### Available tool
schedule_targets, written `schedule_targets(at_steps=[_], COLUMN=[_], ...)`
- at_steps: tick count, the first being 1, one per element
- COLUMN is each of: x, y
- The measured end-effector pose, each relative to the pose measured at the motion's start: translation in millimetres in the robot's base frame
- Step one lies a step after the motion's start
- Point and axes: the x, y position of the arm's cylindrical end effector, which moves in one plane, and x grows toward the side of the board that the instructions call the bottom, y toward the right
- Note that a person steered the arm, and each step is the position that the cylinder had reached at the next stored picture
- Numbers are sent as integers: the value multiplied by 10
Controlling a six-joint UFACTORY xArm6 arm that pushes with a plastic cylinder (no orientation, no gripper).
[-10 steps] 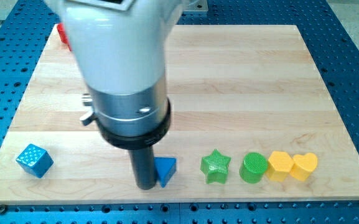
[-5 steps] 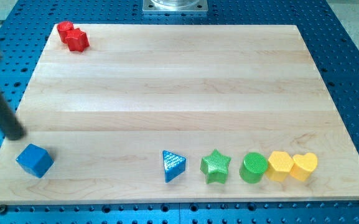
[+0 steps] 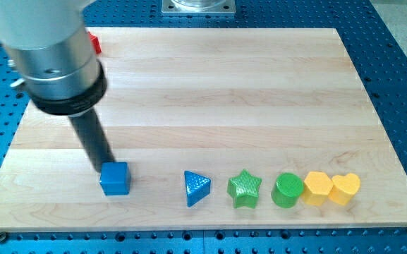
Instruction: Push the cube to the left of the triangle
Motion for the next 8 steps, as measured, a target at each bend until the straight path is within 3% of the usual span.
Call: schedule_targets(at_steps=[1, 3, 4, 5, 8], x=[324, 769, 857, 819, 527], y=[94, -290, -28, 376, 316])
